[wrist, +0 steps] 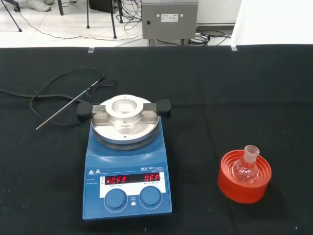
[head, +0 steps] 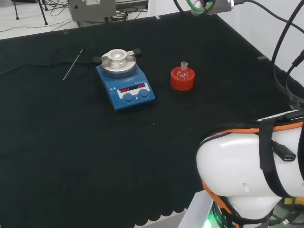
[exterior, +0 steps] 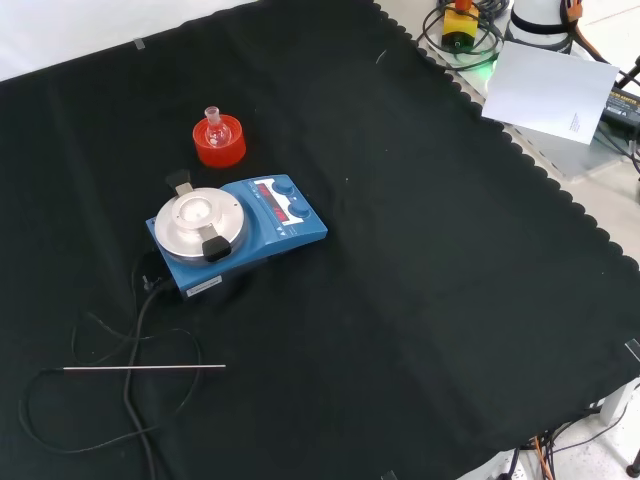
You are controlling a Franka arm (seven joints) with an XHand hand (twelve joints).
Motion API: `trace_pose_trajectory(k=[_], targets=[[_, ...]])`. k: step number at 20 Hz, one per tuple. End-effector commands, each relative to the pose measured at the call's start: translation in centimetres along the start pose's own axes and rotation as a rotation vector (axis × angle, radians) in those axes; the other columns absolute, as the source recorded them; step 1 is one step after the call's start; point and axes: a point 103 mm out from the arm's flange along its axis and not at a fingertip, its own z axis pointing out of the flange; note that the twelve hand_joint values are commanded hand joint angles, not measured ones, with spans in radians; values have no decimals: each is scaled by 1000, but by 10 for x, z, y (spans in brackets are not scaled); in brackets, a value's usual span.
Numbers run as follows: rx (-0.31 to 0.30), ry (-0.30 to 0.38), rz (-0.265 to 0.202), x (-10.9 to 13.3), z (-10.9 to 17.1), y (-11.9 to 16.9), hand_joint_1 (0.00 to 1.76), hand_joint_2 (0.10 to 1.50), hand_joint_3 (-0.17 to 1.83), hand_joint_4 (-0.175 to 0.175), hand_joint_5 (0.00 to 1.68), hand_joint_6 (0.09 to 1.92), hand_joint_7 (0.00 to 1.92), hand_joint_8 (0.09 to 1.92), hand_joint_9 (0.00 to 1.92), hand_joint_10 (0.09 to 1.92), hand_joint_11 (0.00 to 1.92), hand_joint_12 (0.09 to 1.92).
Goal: Pick up the round-bottom flask.
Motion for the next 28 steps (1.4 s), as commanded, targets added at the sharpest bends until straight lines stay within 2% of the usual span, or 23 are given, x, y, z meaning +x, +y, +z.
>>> trace_pose_trajectory(k=[1,2,4,5,6,12,18,22,28], targets=[[-3,-4,-4,-4,0,1,316,1388,7,-15,297,87,297,865,405,901,343,1228],[-3,-3,-4,-9,0,2,176,1407,29,-16,297,87,158,716,249,784,166,1182],[-2,-1,-1,-19,1,4,71,1422,45,-17,298,87,58,599,134,695,35,1146],[-8,-22,-4,-3,1,2,55,1424,47,-17,298,87,43,581,117,680,15,1141],[-13,-27,-5,2,1,1,47,1425,48,-17,298,87,37,571,110,674,6,1138],[0,-14,11,0,3,5,40,1425,49,-17,298,87,35,559,106,666,0,1135],[19,16,51,-39,19,36,45,1419,46,-17,296,87,40,551,110,662,0,1136],[29,43,94,-63,30,60,59,1411,42,-17,294,87,48,542,114,657,0,1138],[33,60,151,-90,54,94,73,1402,38,-19,290,87,55,537,120,655,0,1139]])
